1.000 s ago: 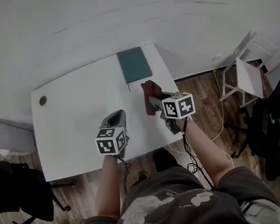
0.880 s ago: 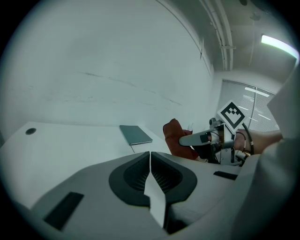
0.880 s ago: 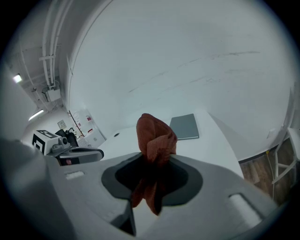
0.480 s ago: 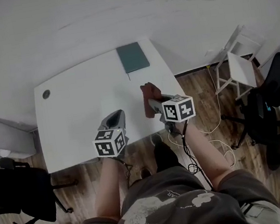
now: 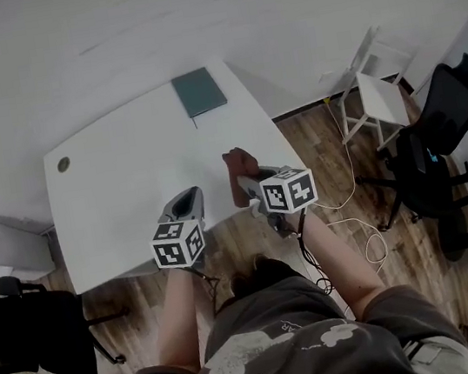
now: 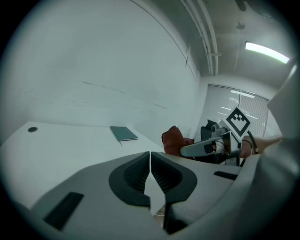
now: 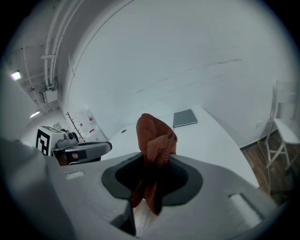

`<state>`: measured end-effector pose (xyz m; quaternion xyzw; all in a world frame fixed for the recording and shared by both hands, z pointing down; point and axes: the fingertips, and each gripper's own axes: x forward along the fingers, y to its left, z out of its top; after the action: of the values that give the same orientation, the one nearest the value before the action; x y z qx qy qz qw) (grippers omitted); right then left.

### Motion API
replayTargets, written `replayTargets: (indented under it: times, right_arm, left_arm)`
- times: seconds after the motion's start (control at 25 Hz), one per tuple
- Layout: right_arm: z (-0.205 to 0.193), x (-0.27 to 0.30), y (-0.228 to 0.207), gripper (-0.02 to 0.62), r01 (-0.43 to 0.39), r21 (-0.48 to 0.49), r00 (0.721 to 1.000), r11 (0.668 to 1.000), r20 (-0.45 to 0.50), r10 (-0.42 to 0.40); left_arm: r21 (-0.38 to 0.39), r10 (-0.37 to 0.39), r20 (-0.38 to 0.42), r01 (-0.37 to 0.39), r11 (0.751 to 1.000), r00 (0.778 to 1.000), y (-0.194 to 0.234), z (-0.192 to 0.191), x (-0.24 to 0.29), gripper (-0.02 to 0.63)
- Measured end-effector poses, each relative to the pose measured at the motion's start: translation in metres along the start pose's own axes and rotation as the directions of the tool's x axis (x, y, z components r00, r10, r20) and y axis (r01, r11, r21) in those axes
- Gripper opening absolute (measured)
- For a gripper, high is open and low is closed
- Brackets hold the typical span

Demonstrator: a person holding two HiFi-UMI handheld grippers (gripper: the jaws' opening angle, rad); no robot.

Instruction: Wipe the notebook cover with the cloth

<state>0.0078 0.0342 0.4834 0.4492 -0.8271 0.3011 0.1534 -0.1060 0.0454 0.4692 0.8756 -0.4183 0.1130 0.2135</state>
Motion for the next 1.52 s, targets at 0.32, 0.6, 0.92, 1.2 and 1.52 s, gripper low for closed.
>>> replayTargets:
  times: [0.32, 0.6, 0.92, 1.2, 1.52]
  right_arm:
    - [-0.013, -0.021, -0.004, 0.107, -0.038, -0.007, 0.999, 0.999, 0.003, 0.038]
    - [-0.029, -0.066, -0.005, 0.107, -0.073, -0.034, 0.997, 0.997, -0.007, 0.073]
    - [-0.054, -0.103, -0.001, 0.106, -0.124, -0.063, 0.992, 0.99, -0.025, 0.123]
    - [-0.067, -0.122, 0.008, 0.106, -0.158, -0.101, 0.987, 0.982, -0.039, 0.155]
    - [-0.088, -0.142, 0.011, 0.106, -0.177, -0.119, 0.983, 0.977, -0.061, 0.171]
  left_arm:
    - [0.011, 0.022, 0.021, -0.023, 1.0, 1.0, -0.029, -0.002, -0.004, 0.006]
    - [-0.005, 0.076, 0.039, -0.075, 0.997, 0.996, -0.064, -0.006, -0.023, 0.006]
    - [-0.019, 0.126, 0.056, -0.125, 0.992, 0.99, -0.106, -0.025, -0.044, 0.006]
    - [-0.033, 0.167, 0.059, -0.165, 0.986, 0.984, -0.125, -0.044, -0.065, 0.006]
    - [-0.064, 0.2, 0.051, -0.197, 0.978, 0.978, -0.142, -0.069, -0.08, 0.006]
